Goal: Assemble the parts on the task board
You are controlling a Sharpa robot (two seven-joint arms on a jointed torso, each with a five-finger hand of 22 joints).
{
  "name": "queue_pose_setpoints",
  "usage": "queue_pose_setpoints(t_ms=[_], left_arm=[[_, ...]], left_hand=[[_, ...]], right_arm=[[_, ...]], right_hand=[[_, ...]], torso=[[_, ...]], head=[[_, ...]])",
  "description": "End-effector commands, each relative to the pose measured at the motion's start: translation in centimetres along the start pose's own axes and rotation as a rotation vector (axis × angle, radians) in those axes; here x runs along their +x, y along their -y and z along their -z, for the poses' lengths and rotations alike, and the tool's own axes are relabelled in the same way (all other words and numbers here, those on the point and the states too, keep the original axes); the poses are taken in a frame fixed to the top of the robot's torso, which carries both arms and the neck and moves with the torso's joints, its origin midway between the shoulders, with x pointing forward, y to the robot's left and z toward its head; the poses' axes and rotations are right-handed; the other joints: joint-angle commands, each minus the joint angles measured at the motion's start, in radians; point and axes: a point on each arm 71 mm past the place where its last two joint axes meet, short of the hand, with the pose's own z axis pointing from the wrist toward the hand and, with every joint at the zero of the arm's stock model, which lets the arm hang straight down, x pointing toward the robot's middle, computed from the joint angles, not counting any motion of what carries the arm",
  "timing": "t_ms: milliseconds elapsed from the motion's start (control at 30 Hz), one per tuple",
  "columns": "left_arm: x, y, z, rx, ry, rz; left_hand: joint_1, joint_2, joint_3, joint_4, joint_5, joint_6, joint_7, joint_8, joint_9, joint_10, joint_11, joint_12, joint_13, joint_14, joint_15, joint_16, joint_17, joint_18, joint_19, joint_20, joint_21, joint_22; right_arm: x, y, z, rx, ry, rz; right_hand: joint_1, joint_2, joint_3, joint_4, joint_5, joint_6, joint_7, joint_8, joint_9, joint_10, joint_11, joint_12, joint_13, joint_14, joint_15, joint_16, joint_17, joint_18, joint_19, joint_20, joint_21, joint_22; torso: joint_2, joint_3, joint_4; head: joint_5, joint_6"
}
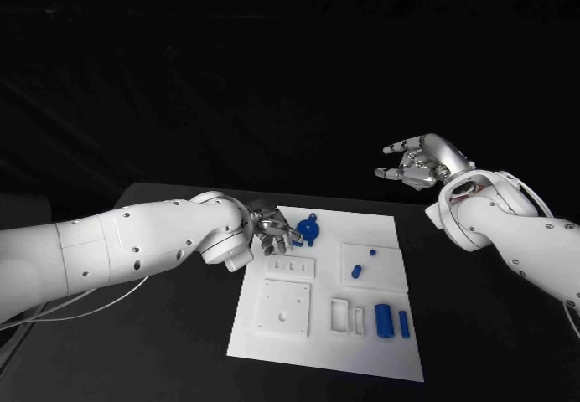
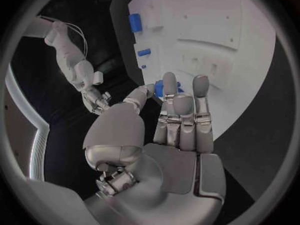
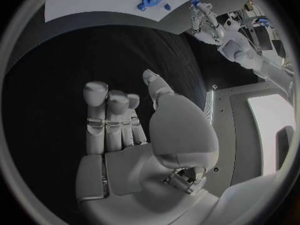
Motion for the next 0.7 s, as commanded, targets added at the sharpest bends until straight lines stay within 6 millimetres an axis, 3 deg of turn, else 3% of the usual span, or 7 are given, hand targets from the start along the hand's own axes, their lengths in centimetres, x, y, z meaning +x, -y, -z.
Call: queue_pose_setpoints(t_ms=[33,167,267,467,700], left_arm=[[-0.2,-0.2,-0.2,-0.108,0.096,-0.116],[0.4,0.2,-0.5,-0.127,0.109,-0.158],[0.8,0.3,-0.7,-0.134,0.116,-0.179],[1.6,0.1,-1.0,-0.14,0.117,-0.201],[2.3,-0.2,-1.3,-0.147,0.105,-0.215]], left_hand=[[-0.003,-0.011,0.126,-0.124,0.025,0.049,-0.039,-0.008,0.002,0.038,-0.027,-0.006,-0.001,0.022,-0.013,-0.007,0.002,0.015,0.009,-0.001,0.007,0.019],[-0.006,-0.016,0.127,-0.127,0.04,0.055,-0.041,-0.009,0.004,0.044,-0.028,-0.006,0.002,0.027,-0.014,-0.004,0.007,0.015,0.013,-0.003,0.012,0.02],[-0.008,-0.019,0.132,-0.129,0.047,0.059,-0.041,-0.014,0.006,0.046,-0.029,-0.007,0.007,0.027,-0.015,-0.001,0.014,0.015,0.011,-0.003,0.023,0.02],[-0.01,-0.022,0.134,-0.13,0.054,0.063,-0.043,-0.017,0.008,0.051,-0.03,-0.007,0.011,0.03,-0.016,-0.001,0.019,0.017,0.01,-0.004,0.032,0.02],[-0.012,-0.024,0.135,-0.13,0.058,0.066,-0.043,-0.018,0.009,0.053,-0.03,-0.006,0.013,0.033,-0.017,0.0,0.021,0.018,0.012,-0.005,0.036,0.02]], right_arm=[[-0.2,0.1,-0.4,0.009,0.017,0.008],[-0.2,0.0,-0.8,0.016,0.023,0.013],[-0.2,-0.1,-0.9,0.017,0.024,0.016],[-0.1,-0.1,-1.0,0.019,0.025,0.02],[0.0,0.1,-1.1,0.025,0.015,0.045]], right_hand=[[0.002,0.001,-0.021,0.014,0.005,0.01,0.004,0.004,0.001,-0.007,0.0,-0.003,-0.003,0.0,0.001,-0.007,-0.003,0.004,0.05,0.004,-0.009,-0.004],[0.01,-0.001,-0.034,0.028,0.005,0.008,0.004,0.003,0.001,-0.008,-0.001,-0.002,-0.006,-0.001,0.001,-0.007,-0.002,0.004,0.051,0.004,-0.007,-0.006],[0.009,-0.001,-0.035,0.029,0.005,0.009,0.004,0.003,0.001,-0.008,-0.001,-0.002,-0.006,-0.001,0.001,-0.006,-0.002,0.004,0.051,0.004,-0.006,-0.006],[0.01,-0.002,-0.035,0.029,0.004,0.009,0.004,0.003,0.001,-0.008,-0.001,-0.002,-0.006,-0.001,0.001,-0.007,-0.002,0.004,0.051,0.004,-0.006,-0.007],[0.009,-0.007,-0.046,0.033,0.016,0.01,0.003,0.003,0.001,-0.011,0.0,-0.004,-0.008,-0.001,0.002,-0.009,-0.003,0.004,0.05,0.004,-0.008,-0.008]], torso=[[-0.002,0.0023,0.0005],[-0.003,-0.0005,0.0016],[-0.004,-0.0004,0.0035],[-0.003,-0.0031,0.0003],[-0.003,-0.002,0.0013]], head=[[0.002,-0.005],[0.002,-0.012],[0.003,-0.018],[0.001,-0.025],[-0.004,-0.032]])
